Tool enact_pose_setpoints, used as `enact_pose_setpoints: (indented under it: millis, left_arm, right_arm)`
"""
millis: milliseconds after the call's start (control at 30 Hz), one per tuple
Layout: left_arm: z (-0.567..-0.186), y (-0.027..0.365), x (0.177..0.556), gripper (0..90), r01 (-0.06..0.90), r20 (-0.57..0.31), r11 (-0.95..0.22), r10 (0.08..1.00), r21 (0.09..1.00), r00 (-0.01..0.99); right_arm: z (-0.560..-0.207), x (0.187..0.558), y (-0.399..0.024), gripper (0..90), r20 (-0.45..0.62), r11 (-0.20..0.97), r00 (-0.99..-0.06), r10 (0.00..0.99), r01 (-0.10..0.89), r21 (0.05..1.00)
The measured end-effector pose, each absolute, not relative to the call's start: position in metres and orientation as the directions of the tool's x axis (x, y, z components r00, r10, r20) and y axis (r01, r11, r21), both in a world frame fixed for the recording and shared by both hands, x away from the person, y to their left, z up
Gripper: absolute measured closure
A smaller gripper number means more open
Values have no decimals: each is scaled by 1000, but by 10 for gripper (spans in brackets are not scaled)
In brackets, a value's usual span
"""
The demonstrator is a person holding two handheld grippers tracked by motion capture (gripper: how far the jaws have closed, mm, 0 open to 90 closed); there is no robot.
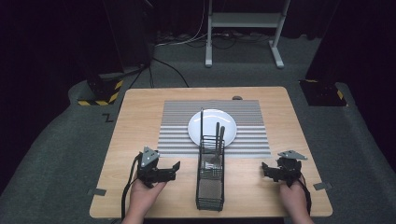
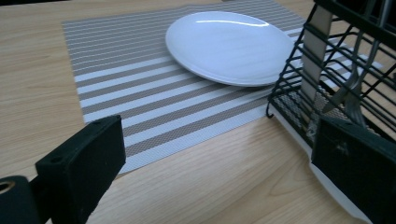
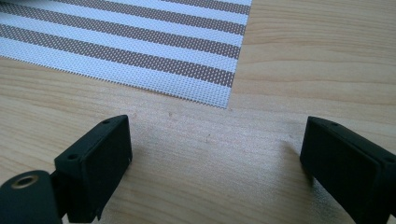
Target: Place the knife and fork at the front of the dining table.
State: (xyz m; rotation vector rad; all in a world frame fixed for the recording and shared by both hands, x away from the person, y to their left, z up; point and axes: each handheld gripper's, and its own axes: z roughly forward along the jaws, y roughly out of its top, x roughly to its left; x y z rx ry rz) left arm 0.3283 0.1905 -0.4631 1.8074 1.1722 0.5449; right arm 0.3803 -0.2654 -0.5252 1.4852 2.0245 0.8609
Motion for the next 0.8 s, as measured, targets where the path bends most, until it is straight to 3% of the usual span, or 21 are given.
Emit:
enact_pose_setpoints:
  millis: [467, 800]
  left_arm:
    - [-435, 171, 341, 6, 456, -120, -149, 852, 877, 510]
    - [-418, 152, 349, 30, 390, -69, -168, 848, 905, 526]
  right_arm:
    - [-525, 380, -265, 88, -15, 212, -294, 956, 652, 728]
    - [-525, 380, -265, 89, -15, 212, -293, 956, 652, 728]
